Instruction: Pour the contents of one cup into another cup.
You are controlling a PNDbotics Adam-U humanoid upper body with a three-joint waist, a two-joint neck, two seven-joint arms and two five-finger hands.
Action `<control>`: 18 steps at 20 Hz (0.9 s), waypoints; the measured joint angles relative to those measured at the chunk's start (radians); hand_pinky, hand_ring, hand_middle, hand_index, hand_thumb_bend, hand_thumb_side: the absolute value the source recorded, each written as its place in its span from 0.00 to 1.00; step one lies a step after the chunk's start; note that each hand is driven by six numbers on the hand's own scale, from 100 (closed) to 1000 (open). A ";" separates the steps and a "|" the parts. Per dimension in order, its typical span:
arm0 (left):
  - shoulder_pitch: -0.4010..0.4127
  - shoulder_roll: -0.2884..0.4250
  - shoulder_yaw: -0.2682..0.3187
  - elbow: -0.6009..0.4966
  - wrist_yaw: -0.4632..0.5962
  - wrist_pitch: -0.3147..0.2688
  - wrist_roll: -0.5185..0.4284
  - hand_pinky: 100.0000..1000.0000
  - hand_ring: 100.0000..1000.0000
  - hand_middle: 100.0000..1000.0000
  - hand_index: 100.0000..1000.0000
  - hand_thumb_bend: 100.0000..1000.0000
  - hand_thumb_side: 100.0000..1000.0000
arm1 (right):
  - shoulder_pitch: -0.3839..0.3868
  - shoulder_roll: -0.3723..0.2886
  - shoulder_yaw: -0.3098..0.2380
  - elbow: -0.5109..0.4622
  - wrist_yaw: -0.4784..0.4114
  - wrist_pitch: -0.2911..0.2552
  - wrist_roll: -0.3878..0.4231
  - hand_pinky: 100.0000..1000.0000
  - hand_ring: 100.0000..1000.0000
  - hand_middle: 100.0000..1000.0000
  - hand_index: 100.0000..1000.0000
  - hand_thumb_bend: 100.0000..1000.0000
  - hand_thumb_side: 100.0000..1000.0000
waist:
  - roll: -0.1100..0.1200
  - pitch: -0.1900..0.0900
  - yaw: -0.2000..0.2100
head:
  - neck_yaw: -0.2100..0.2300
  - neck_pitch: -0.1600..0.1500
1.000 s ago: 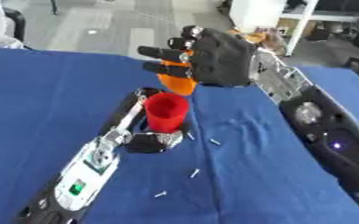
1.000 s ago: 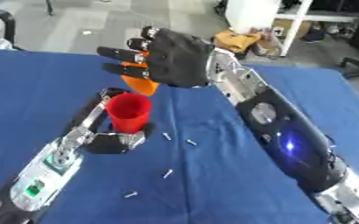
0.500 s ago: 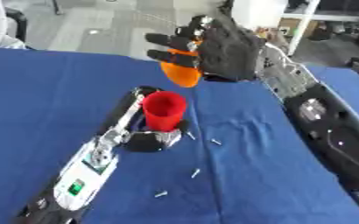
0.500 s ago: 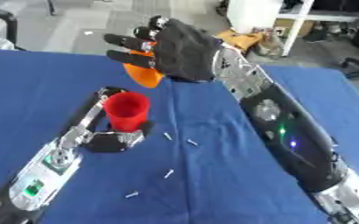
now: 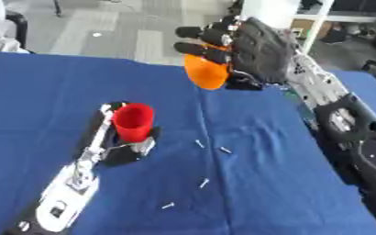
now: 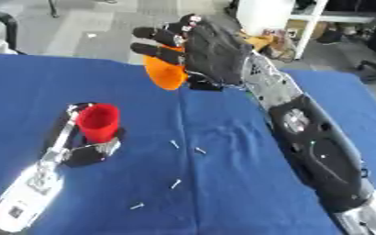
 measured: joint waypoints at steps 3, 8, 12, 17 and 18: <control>0.019 0.017 0.025 0.036 -0.050 -0.014 0.057 0.27 0.44 0.49 0.75 0.80 0.41 | 0.029 0.000 -0.019 -0.006 -0.085 -0.016 0.020 0.32 0.21 0.70 0.86 0.00 0.00 | 0.002 0.002 -0.005 | 0.000 0.000; 0.048 0.049 0.061 0.024 -0.065 -0.022 0.099 0.36 0.54 0.59 0.79 1.00 0.55 | 0.104 -0.001 -0.058 -0.005 -0.273 -0.015 0.097 0.24 0.19 0.60 0.83 0.00 0.00 | 0.005 0.007 -0.009 | 0.000 -0.001; 0.054 0.076 0.079 -0.038 -0.026 -0.016 0.096 0.38 0.57 0.62 0.81 1.00 0.63 | 0.169 -0.002 -0.091 0.008 -0.449 -0.007 0.180 0.18 0.14 0.44 0.71 0.00 0.00 | 0.014 0.013 -0.008 | 0.000 -0.002; 0.055 0.111 0.107 -0.126 0.058 0.018 0.075 0.39 0.57 0.64 0.81 0.93 0.66 | 0.243 -0.008 -0.130 0.026 -0.653 0.010 0.297 0.17 0.17 0.30 0.57 0.00 0.00 | 0.023 0.018 -0.006 | 0.000 -0.008; 0.055 0.116 0.113 -0.145 0.075 0.026 0.070 0.40 0.57 0.64 0.81 0.92 0.66 | 0.255 -0.008 -0.138 0.038 -0.689 0.017 0.319 0.18 0.19 0.30 0.57 0.00 0.00 | 0.027 0.018 -0.004 | 0.000 -0.008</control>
